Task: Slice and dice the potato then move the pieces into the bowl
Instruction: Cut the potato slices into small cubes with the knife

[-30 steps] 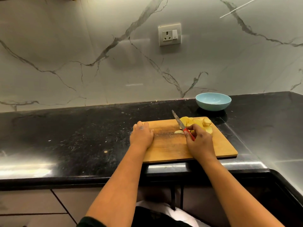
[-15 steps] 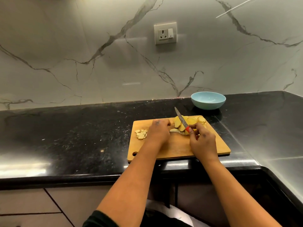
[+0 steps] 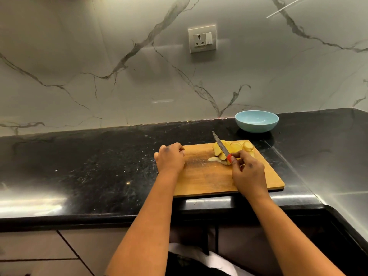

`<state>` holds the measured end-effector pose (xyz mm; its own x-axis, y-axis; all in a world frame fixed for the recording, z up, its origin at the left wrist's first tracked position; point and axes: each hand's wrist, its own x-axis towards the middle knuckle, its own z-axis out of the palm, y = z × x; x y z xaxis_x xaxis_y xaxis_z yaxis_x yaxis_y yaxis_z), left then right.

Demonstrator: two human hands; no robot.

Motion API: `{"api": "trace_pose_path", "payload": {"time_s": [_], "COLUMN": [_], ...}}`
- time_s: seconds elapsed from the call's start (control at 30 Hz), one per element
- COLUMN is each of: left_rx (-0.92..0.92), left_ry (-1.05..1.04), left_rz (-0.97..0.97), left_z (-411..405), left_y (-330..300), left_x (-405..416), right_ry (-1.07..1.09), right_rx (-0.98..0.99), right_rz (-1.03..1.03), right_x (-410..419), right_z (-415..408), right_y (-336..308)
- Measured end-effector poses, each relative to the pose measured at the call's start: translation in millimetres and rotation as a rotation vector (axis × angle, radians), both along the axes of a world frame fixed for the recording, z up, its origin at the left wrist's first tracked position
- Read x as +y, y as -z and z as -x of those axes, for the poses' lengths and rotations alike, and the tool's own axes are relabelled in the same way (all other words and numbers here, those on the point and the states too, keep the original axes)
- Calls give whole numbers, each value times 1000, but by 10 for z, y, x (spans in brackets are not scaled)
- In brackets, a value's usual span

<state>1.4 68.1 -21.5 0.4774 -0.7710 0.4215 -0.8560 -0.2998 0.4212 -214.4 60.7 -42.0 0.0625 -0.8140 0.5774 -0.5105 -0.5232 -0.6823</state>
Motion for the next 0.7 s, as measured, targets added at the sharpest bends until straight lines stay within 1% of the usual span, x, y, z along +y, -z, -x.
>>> {"api": "trace_pose_path", "payload": {"time_s": [0.07, 0.2, 0.3, 0.37, 0.43, 0.5, 0.57, 0.63, 0.7], "left_rx": [84, 128, 165, 127, 56, -11, -69, -34, 91], "left_ry": [39, 58, 145, 244, 335, 378, 379, 340, 316], "left_rz": [68, 117, 142, 52, -94, -209, -271, -280, -304], "left_z": [-43, -81, -10, 130, 315, 498, 617, 664, 660], "left_y": [5, 30, 26, 16, 24, 21, 32, 54, 42], "left_x": [34, 58, 49, -13, -110, -192, -256, -302, -314], "right_ry": [-1, 8, 14, 24, 34, 36, 38, 36, 33], "right_rx": [1, 5, 3, -4, -6, -5, 4, 12, 19], "right_rz": [-5, -10, -16, -19, -17, -15, -16, -18, -17], "right_x": [1, 15, 34, 37, 35, 28, 24, 21, 17], "right_z": [-2, -2, 0, 5, 10, 9, 9, 9, 9], "right_y": [-4, -7, -26, -33, -33, -34, -33, -30, -26]}}
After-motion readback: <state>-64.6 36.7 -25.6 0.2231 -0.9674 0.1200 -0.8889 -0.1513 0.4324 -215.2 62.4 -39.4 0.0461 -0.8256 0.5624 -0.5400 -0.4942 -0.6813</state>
